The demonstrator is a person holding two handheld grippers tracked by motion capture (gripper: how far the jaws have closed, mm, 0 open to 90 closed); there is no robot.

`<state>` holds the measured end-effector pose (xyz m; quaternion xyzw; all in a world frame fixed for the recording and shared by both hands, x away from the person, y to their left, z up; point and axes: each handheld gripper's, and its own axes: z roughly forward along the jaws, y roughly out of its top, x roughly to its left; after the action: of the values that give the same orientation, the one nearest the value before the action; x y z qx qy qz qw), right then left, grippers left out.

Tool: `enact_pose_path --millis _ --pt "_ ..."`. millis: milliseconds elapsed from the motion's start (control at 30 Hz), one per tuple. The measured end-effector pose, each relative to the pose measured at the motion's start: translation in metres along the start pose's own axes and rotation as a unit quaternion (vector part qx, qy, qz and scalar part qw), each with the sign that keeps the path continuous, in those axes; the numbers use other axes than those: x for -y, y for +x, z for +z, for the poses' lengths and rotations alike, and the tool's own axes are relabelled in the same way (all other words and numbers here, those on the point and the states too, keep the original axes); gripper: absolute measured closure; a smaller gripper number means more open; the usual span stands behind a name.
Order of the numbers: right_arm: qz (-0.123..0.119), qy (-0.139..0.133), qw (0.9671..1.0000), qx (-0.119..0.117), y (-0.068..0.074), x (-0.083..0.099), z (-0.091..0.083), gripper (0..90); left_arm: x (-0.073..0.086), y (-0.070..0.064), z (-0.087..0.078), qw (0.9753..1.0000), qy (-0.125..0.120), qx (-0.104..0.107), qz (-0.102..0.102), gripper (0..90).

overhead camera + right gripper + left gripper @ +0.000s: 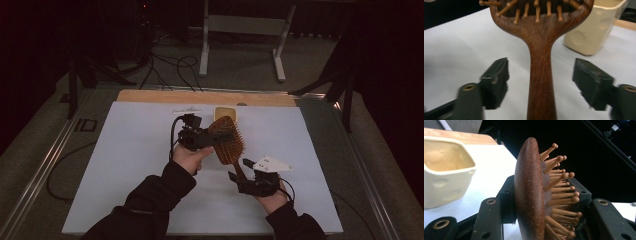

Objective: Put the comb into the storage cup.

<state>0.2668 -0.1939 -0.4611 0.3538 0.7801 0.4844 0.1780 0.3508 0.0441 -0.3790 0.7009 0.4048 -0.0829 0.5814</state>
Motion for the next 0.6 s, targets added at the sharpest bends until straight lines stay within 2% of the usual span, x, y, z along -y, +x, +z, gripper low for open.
enact_pose_path --millis 167,400,600 --pt "0.003 0.001 0.9997 -0.024 -0.004 0.002 0.001 14.0 -0.007 -0.004 -0.005 0.9999 -0.007 -0.004 0.011 51.5" --pt "-0.008 0.003 0.9990 -0.043 -0.006 0.004 0.003 9.8 -0.017 -0.007 -0.012 0.9996 -0.015 -0.007 0.022 51.4" --pt "-0.018 0.008 0.9987 -0.047 -0.010 0.008 0.003 9.5 -0.026 -0.008 -0.020 0.9993 -0.024 -0.007 0.029 51.3"
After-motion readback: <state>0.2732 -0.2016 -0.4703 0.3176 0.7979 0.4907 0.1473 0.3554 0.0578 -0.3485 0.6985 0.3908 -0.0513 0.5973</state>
